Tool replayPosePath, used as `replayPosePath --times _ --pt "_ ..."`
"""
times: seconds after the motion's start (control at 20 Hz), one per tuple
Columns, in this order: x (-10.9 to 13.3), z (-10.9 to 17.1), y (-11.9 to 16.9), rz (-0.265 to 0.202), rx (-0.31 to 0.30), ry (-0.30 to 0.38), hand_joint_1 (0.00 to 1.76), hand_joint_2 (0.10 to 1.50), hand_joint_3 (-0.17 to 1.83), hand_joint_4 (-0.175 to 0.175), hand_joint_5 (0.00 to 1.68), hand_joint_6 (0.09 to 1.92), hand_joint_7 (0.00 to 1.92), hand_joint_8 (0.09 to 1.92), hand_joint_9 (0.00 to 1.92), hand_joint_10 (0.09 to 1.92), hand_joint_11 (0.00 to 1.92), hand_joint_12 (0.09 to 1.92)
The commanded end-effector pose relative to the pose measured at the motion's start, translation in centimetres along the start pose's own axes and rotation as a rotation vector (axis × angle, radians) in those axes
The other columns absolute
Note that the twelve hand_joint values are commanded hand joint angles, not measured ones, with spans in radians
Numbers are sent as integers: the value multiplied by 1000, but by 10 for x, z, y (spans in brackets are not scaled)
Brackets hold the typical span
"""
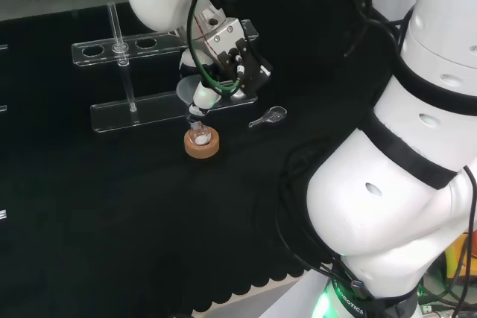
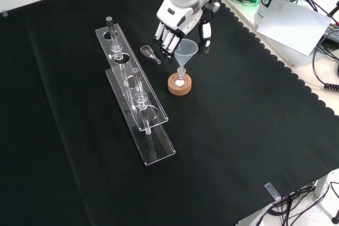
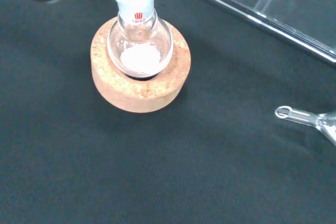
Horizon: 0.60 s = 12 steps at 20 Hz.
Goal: Remove the funnel from the round-bottom flask.
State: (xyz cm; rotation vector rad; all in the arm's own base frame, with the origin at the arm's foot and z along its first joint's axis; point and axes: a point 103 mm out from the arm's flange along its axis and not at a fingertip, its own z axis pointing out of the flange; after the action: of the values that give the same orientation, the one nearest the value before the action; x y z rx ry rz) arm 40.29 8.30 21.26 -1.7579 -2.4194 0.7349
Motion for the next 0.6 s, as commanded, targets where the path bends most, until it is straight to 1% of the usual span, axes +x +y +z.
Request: replayPosePath --times 0.05,0.3,0.6 --pt "-17 -29 -13 19 108 -19 801 656 531 -10 554 739 552 654 958 413 695 1257" --pt "-19 -41 -19 33 141 -29 799 655 534 -8 566 752 557 658 958 414 692 1258" --pt "-17 -42 -21 46 168 -36 797 653 536 -6 574 762 559 659 955 414 688 1259"
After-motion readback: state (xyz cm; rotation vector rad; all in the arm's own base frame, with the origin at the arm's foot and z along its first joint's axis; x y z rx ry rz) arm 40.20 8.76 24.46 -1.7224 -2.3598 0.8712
